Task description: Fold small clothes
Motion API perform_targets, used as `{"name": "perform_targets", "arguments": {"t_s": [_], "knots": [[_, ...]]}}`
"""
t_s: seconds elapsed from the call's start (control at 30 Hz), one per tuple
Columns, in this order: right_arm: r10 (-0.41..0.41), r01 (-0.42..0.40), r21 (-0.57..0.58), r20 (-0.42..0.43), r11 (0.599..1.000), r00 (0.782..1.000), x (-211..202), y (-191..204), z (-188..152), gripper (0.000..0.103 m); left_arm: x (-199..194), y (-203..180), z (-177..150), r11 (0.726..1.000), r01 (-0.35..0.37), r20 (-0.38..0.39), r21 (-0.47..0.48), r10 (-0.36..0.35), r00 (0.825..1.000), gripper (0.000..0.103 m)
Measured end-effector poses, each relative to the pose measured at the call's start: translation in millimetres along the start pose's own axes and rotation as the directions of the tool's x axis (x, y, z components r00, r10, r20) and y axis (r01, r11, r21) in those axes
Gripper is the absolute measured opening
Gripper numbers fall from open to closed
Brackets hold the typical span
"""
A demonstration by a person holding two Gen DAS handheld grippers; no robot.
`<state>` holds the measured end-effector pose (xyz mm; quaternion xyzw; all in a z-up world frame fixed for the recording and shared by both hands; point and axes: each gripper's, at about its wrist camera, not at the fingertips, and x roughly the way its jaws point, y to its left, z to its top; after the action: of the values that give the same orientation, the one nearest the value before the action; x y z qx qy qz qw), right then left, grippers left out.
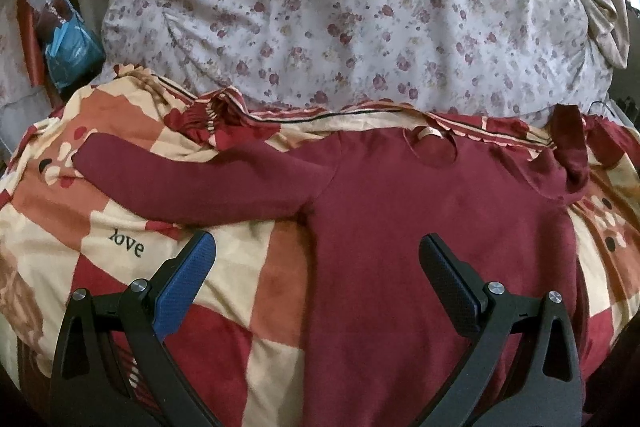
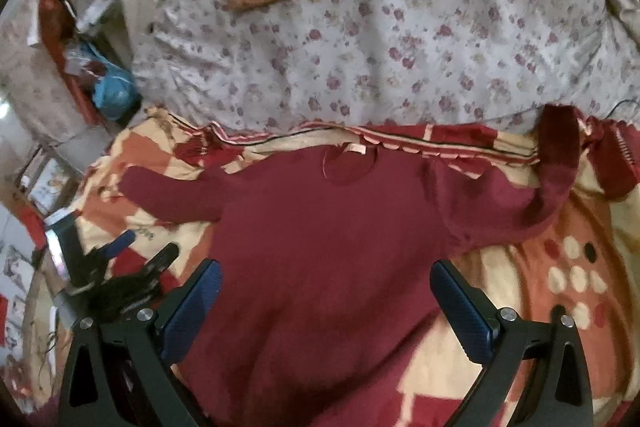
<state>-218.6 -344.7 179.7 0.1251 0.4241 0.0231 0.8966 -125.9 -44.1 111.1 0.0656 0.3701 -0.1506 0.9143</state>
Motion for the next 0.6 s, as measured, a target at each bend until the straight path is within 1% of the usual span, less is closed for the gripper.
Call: {"name": "perform_targets", "arguments": {"t_s": [0.07, 0.13, 0.27, 0.4, 0.6], "knots": [[-0.024, 0.025, 0.011, -0.005, 1.000, 1.000, 25.2, 1.6, 0.6, 0.103, 3.2, 2.7, -2.8, 1.000, -0.003, -0.004, -0.010, 0.003, 1.000, 0.102], [-0.028, 0.029, 0.028, -0.013, 0.999, 1.000, 46.3, 1.7, 0.1, 0.103, 8.3, 7.6, -5.1, 0.999, -0.004, -0.014, -0.032, 0.004, 1.000, 0.102], [-0.071, 0.071, 0.003, -0.051, 0.997, 0.996, 85.4, 11.5, -4.5, 0.103, 21.1, 19.3, -9.8, 0.997, -0.016, -0.044, -0.070, 0.013, 0.999, 0.102], [-0.091, 0.090, -0.028, -0.052, 0.996, 0.994, 109.1, 22.5, -11.2, 0.103, 33.9, 28.9, -12.8, 0.995, -0.035, -0.065, -0.092, 0.029, 0.997, 0.102], [-0.121, 0.118, -0.036, -0.072, 0.992, 0.990, 135.7, 34.3, -17.5, 0.103, 51.3, 39.5, -15.2, 0.990, -0.031, -0.091, -0.141, 0.018, 0.996, 0.102]]}}
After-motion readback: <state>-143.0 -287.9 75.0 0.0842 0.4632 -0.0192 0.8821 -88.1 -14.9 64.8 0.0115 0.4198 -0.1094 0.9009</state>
